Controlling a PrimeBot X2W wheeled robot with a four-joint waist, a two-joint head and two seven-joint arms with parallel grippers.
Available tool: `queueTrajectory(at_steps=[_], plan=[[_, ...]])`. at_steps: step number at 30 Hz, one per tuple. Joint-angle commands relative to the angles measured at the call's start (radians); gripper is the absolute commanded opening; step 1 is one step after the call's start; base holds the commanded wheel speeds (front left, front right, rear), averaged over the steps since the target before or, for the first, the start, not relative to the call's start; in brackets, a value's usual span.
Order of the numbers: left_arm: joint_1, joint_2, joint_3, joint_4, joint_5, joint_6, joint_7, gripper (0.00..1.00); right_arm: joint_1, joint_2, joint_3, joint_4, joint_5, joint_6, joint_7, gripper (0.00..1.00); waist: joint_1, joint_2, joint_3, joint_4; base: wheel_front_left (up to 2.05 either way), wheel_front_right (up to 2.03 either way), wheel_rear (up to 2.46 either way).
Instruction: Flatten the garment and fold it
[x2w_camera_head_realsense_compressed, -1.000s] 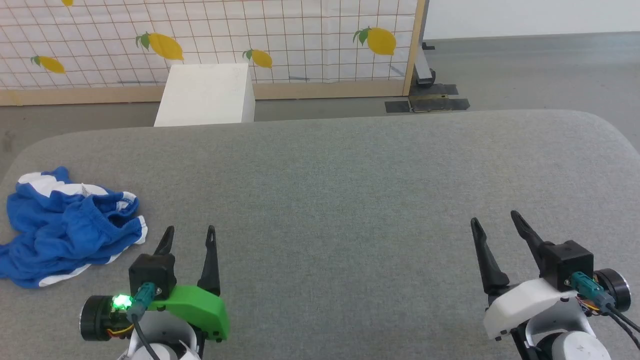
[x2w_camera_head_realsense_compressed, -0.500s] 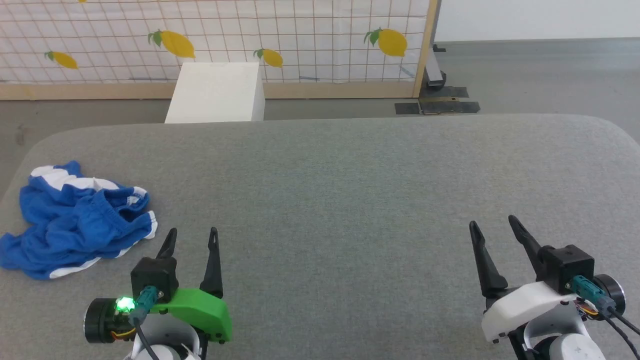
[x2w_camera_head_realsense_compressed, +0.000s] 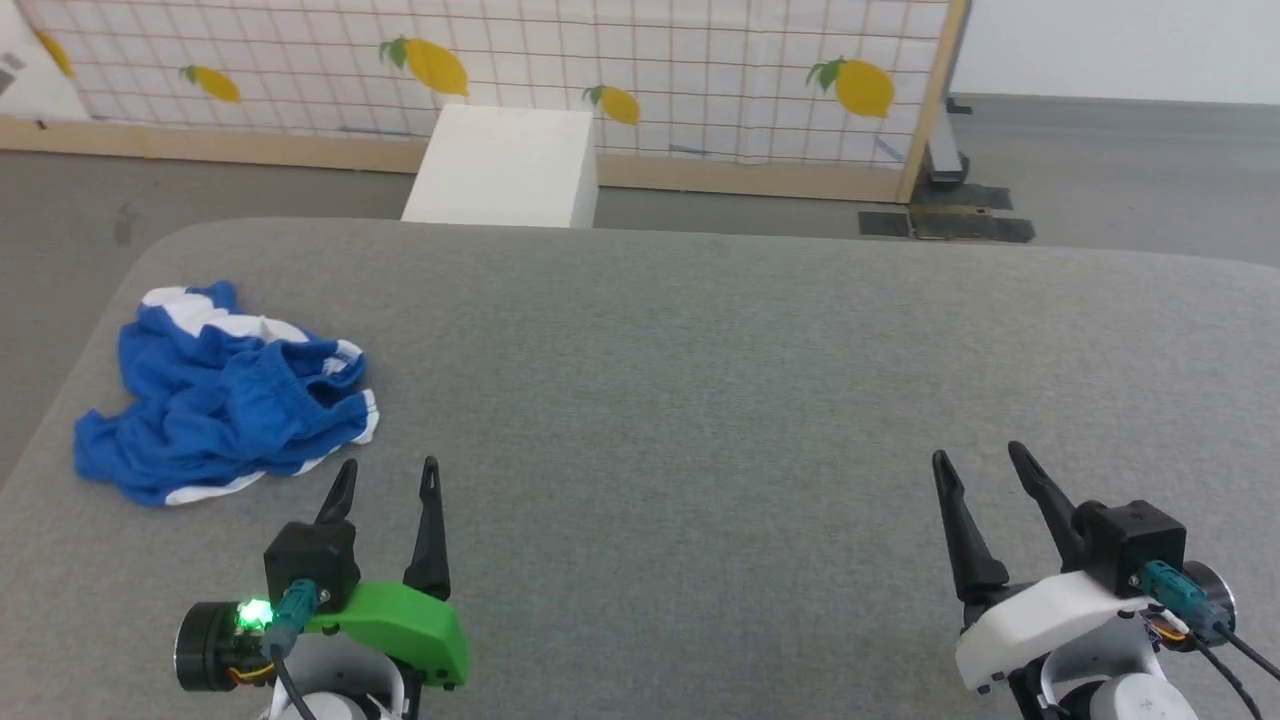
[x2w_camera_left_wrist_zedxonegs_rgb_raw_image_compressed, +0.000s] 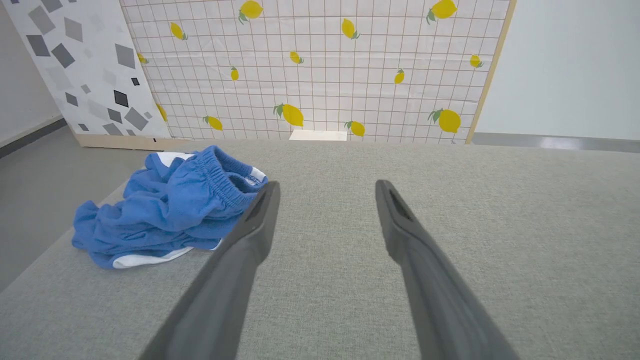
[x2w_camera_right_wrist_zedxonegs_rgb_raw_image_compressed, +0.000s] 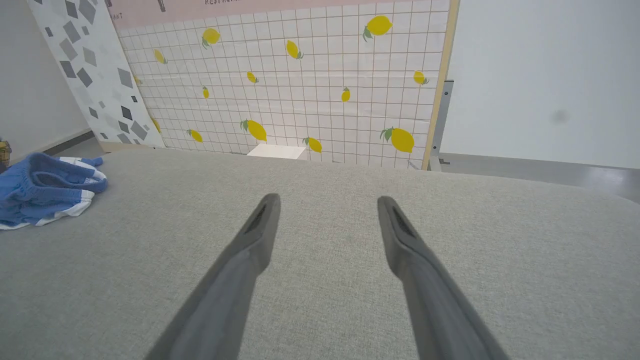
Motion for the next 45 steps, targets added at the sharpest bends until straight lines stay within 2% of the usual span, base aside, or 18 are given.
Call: queueTrajectory(at_steps=[1,15,45], plan=[[0.005,-0.001,-0.001,0.005,-0.016,0.007,-0.011,1.0,0.008,0.0,0.004,0.009,0.013,0.0,-0.012,1.0,0.0,0.0,0.001,0.018,0.0,0.0,0.0],[0.01,-0.002,-0.003,0.019,-0.038,0.022,-0.044,1.0,0.012,0.0,0.013,0.05,0.056,-0.001,-0.045,1.0,0.0,0.0,-0.001,0.114,0.0,0.0,0.0],[0.02,-0.003,-0.019,0.053,-0.073,0.049,-0.106,1.0,0.012,0.0,0.035,0.127,0.104,-0.001,-0.104,1.0,0.0,0.0,-0.008,0.263,0.0,0.0,0.0]])
